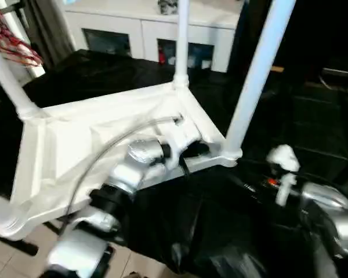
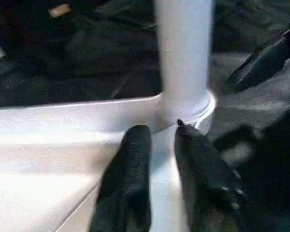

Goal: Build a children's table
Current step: Rotate leg to tighten

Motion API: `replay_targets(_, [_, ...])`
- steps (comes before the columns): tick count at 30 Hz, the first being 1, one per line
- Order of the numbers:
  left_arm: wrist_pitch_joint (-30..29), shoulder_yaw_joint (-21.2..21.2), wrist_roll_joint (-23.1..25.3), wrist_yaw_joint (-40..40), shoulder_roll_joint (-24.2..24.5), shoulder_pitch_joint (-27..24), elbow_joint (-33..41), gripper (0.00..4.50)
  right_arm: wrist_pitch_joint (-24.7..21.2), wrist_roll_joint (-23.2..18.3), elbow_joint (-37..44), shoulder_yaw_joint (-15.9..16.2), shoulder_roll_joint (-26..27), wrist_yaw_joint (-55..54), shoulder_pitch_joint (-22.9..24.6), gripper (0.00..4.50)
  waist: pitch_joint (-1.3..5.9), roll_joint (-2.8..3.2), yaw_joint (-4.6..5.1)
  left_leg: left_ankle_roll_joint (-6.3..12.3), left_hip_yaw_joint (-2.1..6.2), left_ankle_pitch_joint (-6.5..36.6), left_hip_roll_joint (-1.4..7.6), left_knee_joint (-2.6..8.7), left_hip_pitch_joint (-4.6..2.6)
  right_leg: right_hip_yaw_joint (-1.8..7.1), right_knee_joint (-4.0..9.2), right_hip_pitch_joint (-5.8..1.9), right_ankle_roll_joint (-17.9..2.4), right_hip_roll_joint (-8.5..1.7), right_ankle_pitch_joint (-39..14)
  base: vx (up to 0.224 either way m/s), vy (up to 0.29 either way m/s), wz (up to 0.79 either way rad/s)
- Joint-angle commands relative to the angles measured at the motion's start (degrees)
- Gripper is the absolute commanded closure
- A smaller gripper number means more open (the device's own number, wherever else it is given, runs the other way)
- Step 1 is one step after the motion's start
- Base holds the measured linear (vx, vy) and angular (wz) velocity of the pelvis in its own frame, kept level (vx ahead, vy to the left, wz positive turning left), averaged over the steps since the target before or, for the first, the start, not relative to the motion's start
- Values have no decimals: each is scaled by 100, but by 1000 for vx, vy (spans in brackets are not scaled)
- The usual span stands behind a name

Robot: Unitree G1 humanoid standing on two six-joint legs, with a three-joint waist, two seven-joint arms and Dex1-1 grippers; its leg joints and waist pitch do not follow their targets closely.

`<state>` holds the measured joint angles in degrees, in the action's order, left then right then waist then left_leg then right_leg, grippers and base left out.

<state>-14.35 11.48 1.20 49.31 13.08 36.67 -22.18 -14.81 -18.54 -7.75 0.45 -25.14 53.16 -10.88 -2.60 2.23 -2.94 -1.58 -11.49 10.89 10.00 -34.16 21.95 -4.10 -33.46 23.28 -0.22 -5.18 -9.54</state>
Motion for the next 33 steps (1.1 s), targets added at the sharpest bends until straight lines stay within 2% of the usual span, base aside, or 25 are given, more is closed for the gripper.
replay_targets(1, [-671, -127, -241, 394, 328, -337, 798, 308, -80, -103, 106, 71, 122, -65, -48, 88, 368, -126, -36, 614, 180, 821, 366, 394, -75, 236, 303, -316, -1445, -409, -1215, 0, 0, 0])
replay_targets(2, [-817, -132, -314, 519, 457, -448, 1037, 308, -85, -102, 95, 84, 176, -92, -64, 88, 354, -103, -25, 618, 173, 815, 354, 404, -67, 232, 327, -293, -1429, -380, -1274, 0, 0, 0])
replay_targets(3, [-1204, -144, -506, 848, 797, -739, 1666, 302, -98, -99, 65, 120, 317, -164, -106, 88, 381, -84, -40, 504, 185, 818, 383, 398, -121, 244, 285, -285, -1441, -395, -1214, 0, 0, 0])
replay_targets(4, [-1563, -132, -709, 1136, 1160, -1046, 2282, 289, -132, -110, 12, 176, 486, -245, -173, 88, 337, -112, 1, 526, 162, 836, 358, 429, -74, 236, 314, -255, -1414, -333, -1288, 0, 0, 0])
replay_targets(5, [-1597, -131, -729, 1164, 1197, -1078, 2342, 276, -138, -112, 6, 184, 505, -251, -180, 88, 358, -70, -32, 458, 173, 885, 385, 427, -140, 244, 288, -236, -1439, -353, -1276, 0, 0, 0])
replay_targets(6, [-1787, -122, -862, 1296, 1396, -1255, 2669, 267, -140, -82, -39, 242, 609, -304, -226, 88, 325, -62, -4, 424, 162, 963, 366, 446, -113, 246, 310, -225, -1419, -317, -1346, 0, 0, 0])
replay_targets(7, [-2153, -107, -1101, 1439, 1688, -1521, 3186, 267, -140, -41, -139, 325, 792, -416, -316, 88, 334, -54, -43, 311, 166, 1087, 380, 451, -168, 259, 298, -201, -1431, -337, -1399, 0, 0, 0])
replay_targets(8, [-2297, -102, -1187, 1464, 1772, -1599, 3355, 255, -141, -35, -180, 341, 856, -465, -350, 88, 299, -65, -25, 245, 167, 1198, 364, 493, -126, 260, 308, -210, -1389, -316, -1535, 0, 0, 0])
replay_targets(9, [-2449, -99, -1265, 1485, 1860, -1699, 3528, 244, -152, -22, -279, 353, 994, -595, -434, 88, 307, -46, -37, 178, 164, 1281, 369, 489, -162, 264, 307, -194, -1373, -319, -1588, 0, 0, 0])
replay_targets(10, [-2539, -103, -1298, 1490, 1901, -1748, 3623, 233, -161, -12, -326, 355, 1064, -663, -475, 88, 289, -46, -45, 89, 136, 1434, 354, 487, -213, 283, 346, -137, -1343, -297, -1693, 0, 0, 0])
replay_targets(11, [-2582, -106, -1313, 1492, 1920, -1771, 3668, 233, -166, -8, -348, 356, 1097, -694, -494, 88, 285, -43, -59, -9, 127, 1536, 349, 487, -242, 301, 357, -122, -1305, -298, -1751, 0, 0, 0])
replay_targets(12, [-2612, -104, -1246, 1450, 1932, -1834, 3697, 219, -84, 76, -509, 387, 1281, -872, -617, 88, 285, -43, -59, -9, 127, 1536, 349, 487, -242, 301, 357, -122, -1305, -298, -1751, 0, 0, 0])
replay_targets(13, [-2683, -70, -1109, 1371, 1973, -1934, 3752, 211, 38, 301, -886, 401, 1620, -1351, -878, 88, 278, -44, -30, -119, 154, 1572, 331, 515, -182, 303, 348, -160, -1210, -314, -1894, 0, 0, 0])
replay_targets(14, [-2685, -69, -1106, 1369, 1974, -1937, 3753, 211, 42, 307, -896, 401, 1628, -1363, -884, 88, 277, -36, -3, -185, 168, 1627, 317, 529, -164, 298, 361, -172, -1120, -321, -2035, 0, 0, 0])
replay_targets(15, [-2740, 15, -993, 1307, 1998, -1982, 3748, 201, 283, 522, -1322, 383, 1893, -1828, -1142, 88, 287, -14, -11, -227, 172, 1668, 323, 524, -186, 299, 366, -156, -1080, -331, -2083, 0, 0, 0])
replay_targets(16, [-2771, 52, -980, 1294, 2006, -1999, 3755, 184, 348, 556, -1498, 359, 2001, -1989, -1254, 88, 274, -31, 24, -290, 173, 1737, 309, 530, -186, 308, 377, -146, -1049, -326, -2127, 0, 0, 0])
replay_targets(19, [-2915, 207, -1011, 1183, 2062, -2038, 3826, 172, 595, 740, -2173, 217, 2349, -2848, -1695, 88, 293, -12, 36, -366, 175, 1730, 302, 520, -191, 322, 354, -136, -1058, -338, -2067, 0, 0, 0])
replay_targets(23, [-2925, 424, -819, 936, 2123, -2066, 3761, 150, 857, 733, -2991, -151, 2614, -3834, -2256, 88, 311, -8, 37, -326, 162, 1599, 286, 503, -185, 319, 319, -165, -1066, -301, -1770, 0, 0, 0])
replay_targets(24, [-2925, 424, -819, 936, 2123, -2066, 3761, 141, 857, 733, -2991, -151, 2614, -3834, -2256, 88, 319, -4, 37, -328, 162, 1535, 292, 501, -179, 320, 305, -168, -1074, -307, -1676, 0, 0, 0])
replay_targets(26, [-2810, 464, -632, 758, 2057, -2085, 3604, 117, 1111, 725, -3467, -405, 2729, -4403, -2577, 88, 336, -2, 71, -302, 159, 1363, 275, 486, -157, 305, 267, -198, -1117, -292, -1385, 0, 0, 0])
replay_targets(27, [-2810, 464, -632, 758, 2057, -2085, 3604, 117, 1111, 725, -3467, -405, 2729, -4403, -2577, 88, 342, -1, 82, -298, 155, 1338, 276, 480, -160, 307, 258, -192, -1135, -291, -1325, 0, 0, 0])
replay_targets(28, [-2774, 520, -577, 668, 2018, -2127, 3518, 112, 1326, 693, -3988, -638, 2768, -4991, -2897, 88, 356, 0, 93, -303, 153, 1250, 272, 467, -160, 299, 232, -188, -1183, -295, -1207, 0, 0, 0])
replay_targets(31, [-2781, 588, -583, 636, 2028, -2169, 3502, 83, 1424, 639, -4322, -815, 2761, -5359, -3086, 88, 361, 6, 88, -286, 132, 1252, 259, 453, -178, 291, 224, -195, -1173, -266, -1053, 0, 0, 0])
replay_targets(32, [-2774, 622, -578, 611, 2037, -2184, 3494, 83, 1474, 630, -4450, -885, 2741, -5520, -3152, 88, 365, -17, 85, -242, 128, 1162, 260, 447, -163, 291, 211, -209, -1165, -266, -915, 0, 0, 0])
replay_targets(33, [-2774, 649, -574, 572, 2040, -2195, 3482, 76, 1524, 612, -4590, -963, 2712, -5689, -3221, 88, 372, -11, 85, -227, 134, 1090, 258, 445, -153, 287, 191, -222, -1176, -267, -844, 0, 0, 0])
